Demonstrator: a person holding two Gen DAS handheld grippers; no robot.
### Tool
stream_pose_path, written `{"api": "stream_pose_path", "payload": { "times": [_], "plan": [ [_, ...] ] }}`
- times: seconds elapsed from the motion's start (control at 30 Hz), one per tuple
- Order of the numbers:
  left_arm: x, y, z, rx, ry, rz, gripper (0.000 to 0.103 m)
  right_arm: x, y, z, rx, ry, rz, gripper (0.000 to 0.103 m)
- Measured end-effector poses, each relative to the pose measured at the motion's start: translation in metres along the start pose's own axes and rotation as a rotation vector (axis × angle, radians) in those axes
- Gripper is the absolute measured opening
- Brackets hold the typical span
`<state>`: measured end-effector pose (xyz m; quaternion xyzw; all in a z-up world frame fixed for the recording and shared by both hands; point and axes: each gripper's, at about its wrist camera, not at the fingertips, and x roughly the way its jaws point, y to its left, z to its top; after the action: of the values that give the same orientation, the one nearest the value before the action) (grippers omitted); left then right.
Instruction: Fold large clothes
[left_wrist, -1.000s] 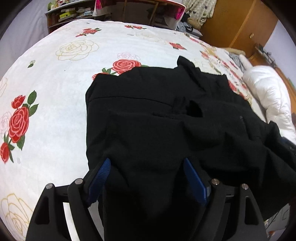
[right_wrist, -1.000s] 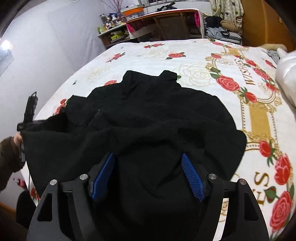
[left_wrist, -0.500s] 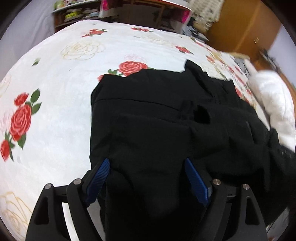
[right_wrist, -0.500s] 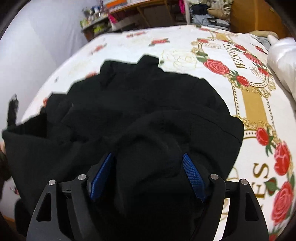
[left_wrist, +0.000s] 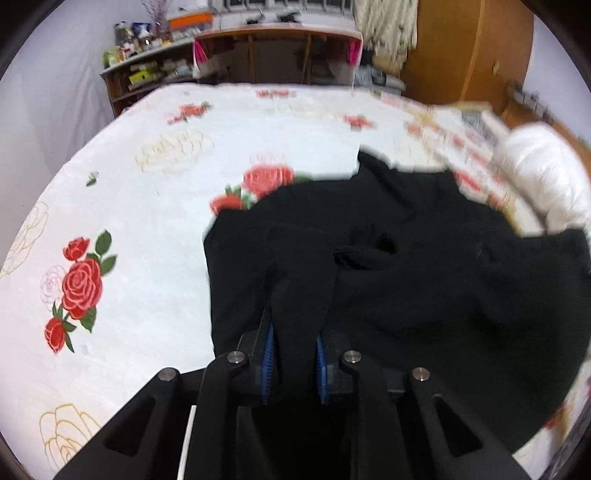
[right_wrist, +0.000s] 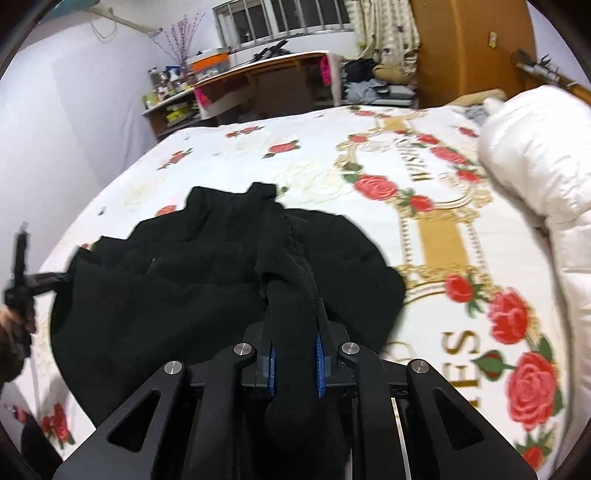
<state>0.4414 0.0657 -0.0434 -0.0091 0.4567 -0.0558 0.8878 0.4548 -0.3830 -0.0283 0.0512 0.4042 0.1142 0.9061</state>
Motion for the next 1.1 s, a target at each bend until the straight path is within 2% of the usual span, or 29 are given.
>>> {"api": "stream_pose_path", "payload": {
  "times": [0.1,0.23,0.37,0.5,0.6,0.73,0.87,0.97,1.1],
  "plan": [
    [-0.027,0.006,0.011,-0.022,-0.060,-0.025,0.019,-0.012,-0.001,0.007,0.020,-0.030,-0.013,0.015],
    [-0.055,0.007,0.024,-0.037,-0.131,-0.016,0.019,-0.027,-0.003,0.016,0.064,-0.098,-0.027,0.015],
    [-0.067,0.008,0.044,-0.042,-0.171,-0.010,0.019,-0.036,0.002,0.036,0.054,-0.137,-0.059,0.015],
    [-0.059,0.010,0.075,-0.045,-0.187,0.025,0.019,-0.031,0.005,0.069,0.031,-0.158,-0.088,0.015],
    [-0.039,0.011,0.100,-0.039,-0.176,0.059,0.019,-0.017,0.005,0.092,0.009,-0.153,-0.124,0.015],
    [0.003,0.006,0.135,-0.004,-0.134,0.109,0.019,0.026,0.000,0.122,-0.001,-0.101,-0.171,0.015],
    [0.054,0.001,0.156,0.000,-0.080,0.154,0.019,0.076,-0.006,0.135,-0.030,-0.034,-0.241,0.015],
    [0.092,0.004,0.162,-0.036,-0.048,0.171,0.019,0.112,-0.013,0.137,-0.035,0.016,-0.274,0.015],
    [0.146,0.005,0.155,-0.029,0.033,0.219,0.021,0.157,-0.023,0.129,-0.027,0.091,-0.305,0.015]
  ]
}}
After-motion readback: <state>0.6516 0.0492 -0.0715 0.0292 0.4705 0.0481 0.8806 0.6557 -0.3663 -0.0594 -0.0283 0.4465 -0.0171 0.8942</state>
